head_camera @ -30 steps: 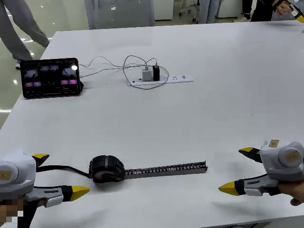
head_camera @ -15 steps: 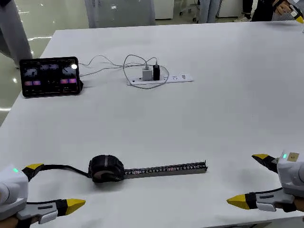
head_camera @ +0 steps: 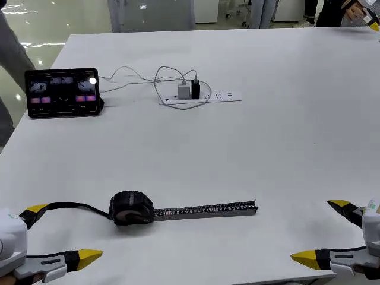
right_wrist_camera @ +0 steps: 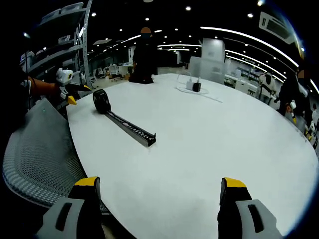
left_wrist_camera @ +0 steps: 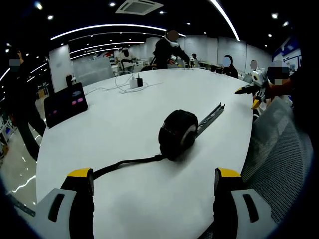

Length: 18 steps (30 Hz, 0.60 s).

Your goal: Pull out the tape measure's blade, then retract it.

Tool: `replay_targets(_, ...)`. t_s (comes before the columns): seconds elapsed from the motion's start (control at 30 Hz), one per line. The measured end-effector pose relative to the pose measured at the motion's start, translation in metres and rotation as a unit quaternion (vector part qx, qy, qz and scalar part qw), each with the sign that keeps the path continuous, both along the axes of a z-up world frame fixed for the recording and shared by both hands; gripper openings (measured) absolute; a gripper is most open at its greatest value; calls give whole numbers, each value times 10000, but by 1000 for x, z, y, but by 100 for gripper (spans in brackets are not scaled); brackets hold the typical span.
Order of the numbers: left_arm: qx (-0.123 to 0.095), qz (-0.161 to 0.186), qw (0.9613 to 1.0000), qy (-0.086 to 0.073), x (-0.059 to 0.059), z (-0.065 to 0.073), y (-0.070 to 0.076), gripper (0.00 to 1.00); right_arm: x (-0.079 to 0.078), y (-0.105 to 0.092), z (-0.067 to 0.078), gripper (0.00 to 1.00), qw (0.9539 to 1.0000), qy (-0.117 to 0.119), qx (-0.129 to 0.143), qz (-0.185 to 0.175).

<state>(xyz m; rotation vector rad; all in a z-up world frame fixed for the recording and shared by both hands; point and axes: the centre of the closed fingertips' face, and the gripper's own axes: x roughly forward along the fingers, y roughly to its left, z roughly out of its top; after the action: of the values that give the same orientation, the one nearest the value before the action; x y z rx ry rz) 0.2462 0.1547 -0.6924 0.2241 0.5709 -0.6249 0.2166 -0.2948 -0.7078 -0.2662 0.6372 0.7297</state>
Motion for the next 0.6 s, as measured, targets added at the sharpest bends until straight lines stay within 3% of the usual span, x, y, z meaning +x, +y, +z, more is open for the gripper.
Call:
replay_targets(0.37, -15, 28, 10000, -21, 1, 2, 1, 99, 0, 0, 2, 99, 10000, 19, -46, 51)
replay_targets(0.6, 83, -6, 9999, 123, -2, -3, -7, 99, 0, -1, 1, 99, 9998, 84, -161, 126)
